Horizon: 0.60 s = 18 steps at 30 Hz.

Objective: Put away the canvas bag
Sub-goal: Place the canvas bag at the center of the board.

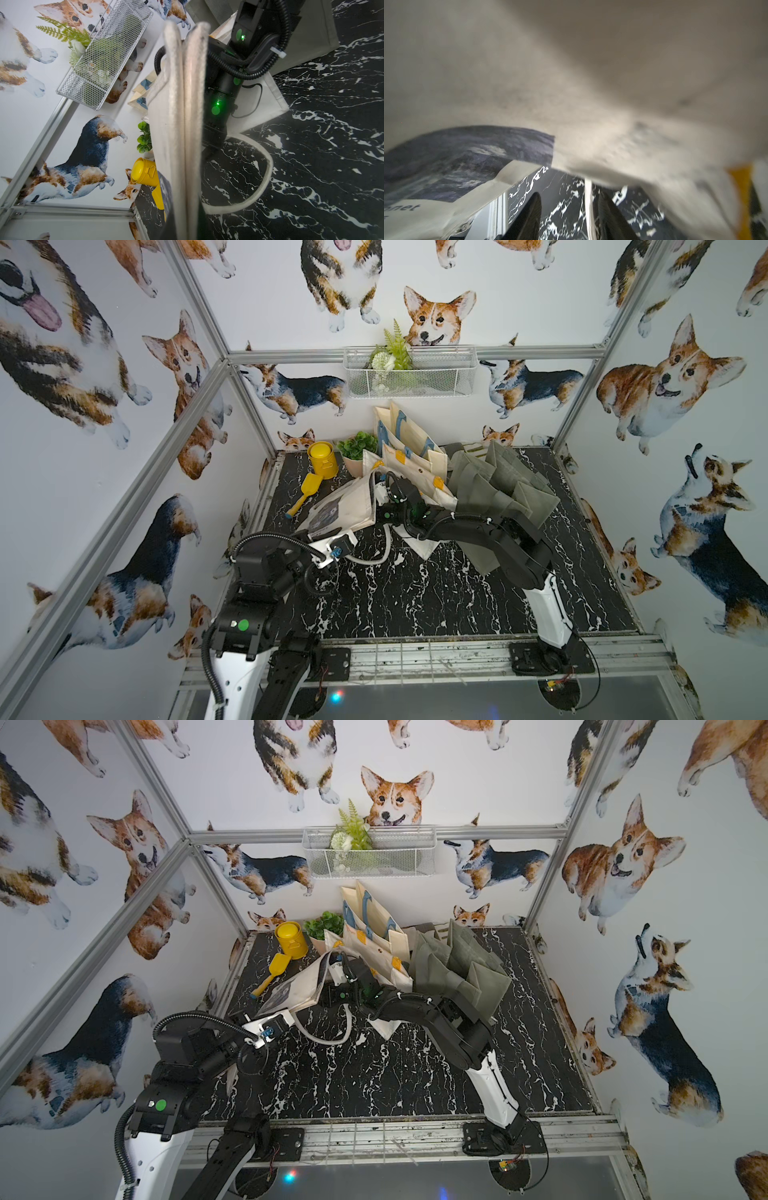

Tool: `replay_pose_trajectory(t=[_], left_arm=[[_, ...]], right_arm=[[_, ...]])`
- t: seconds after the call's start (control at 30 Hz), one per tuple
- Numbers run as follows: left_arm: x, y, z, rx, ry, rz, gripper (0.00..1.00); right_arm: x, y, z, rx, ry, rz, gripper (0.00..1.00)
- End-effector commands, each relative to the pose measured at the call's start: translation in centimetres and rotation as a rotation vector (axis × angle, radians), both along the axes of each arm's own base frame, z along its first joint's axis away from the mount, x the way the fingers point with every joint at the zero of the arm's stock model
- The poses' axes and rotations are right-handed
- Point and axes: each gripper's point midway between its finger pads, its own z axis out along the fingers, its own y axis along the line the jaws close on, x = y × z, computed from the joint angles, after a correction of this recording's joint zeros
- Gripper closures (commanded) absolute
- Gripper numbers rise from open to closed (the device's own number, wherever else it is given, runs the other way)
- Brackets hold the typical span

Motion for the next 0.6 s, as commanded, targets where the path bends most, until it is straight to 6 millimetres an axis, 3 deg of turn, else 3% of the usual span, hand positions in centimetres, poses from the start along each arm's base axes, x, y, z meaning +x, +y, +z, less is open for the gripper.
replay_pose_trajectory(t=[0.0, 0.1, 0.23, 0.37, 0.57], left_arm=[[-1.5, -1.1, -1.4, -0.045, 0.08, -0.065, 1.0], [-2.1, -1.2, -3.2, -0.052, 0.135, -0.065, 1.0], [-3.2, -1.8, -4.9, -0.091, 0.221, -0.084, 1.0], [-4.6, -2.4, -7.0, -0.097, 0.333, -0.118, 1.0], [-4.7, -2.9, -8.9, -0.101, 0.433, -0.131, 1.0]], right_arm=[[0.0, -1.8, 0.0, -0.051, 0.119, -0.029, 0.53], [-0.1, -4.8, -0.6, -0.118, 0.217, -0.067, 0.53], [-1.2, -8.1, 0.8, -0.134, 0.215, -0.079, 0.53], [-2.8, -9.5, 1.6, -0.189, 0.214, -0.05, 0.5], [-4.6, -10.5, 1.5, -0.256, 0.262, -0.001, 0.5]])
